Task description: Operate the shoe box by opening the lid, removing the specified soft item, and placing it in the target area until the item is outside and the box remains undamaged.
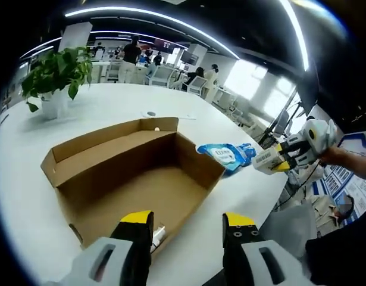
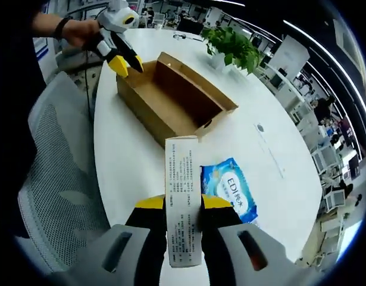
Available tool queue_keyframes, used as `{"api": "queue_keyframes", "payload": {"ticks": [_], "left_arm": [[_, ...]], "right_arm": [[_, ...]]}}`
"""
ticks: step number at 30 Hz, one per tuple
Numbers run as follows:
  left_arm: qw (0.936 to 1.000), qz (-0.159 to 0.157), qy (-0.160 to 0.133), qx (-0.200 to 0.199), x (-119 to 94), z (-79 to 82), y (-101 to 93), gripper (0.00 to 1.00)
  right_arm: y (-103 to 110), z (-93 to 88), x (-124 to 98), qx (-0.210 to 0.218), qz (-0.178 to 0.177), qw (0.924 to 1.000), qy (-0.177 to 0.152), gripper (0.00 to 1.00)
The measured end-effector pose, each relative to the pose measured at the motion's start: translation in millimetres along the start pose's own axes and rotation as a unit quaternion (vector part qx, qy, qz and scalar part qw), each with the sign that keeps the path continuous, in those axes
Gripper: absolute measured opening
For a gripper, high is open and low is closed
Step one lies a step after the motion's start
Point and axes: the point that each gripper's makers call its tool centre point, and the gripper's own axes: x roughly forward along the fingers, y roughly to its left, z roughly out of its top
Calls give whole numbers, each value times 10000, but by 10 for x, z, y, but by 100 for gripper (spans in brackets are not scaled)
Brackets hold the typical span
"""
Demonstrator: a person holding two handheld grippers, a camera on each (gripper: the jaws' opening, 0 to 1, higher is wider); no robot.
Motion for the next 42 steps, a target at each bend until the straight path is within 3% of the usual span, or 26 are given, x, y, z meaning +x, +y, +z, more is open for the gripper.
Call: {"api": "queue_keyframes", "payload": {"ticks": [20, 34, 42], "left_arm": [[9995, -190, 159, 179, 303, 106, -444, 47], [9997, -70, 203, 99, 412, 53, -645, 47], [9998, 113, 158, -29, 439, 40, -683, 47]], "right_arm": [[-31, -765, -281, 1009, -388, 9941, 15, 18], [-233, -1336, -424, 1553, -546, 9863, 77, 18], [-481, -1655, -460, 1852, -622, 9807, 68, 18]]}}
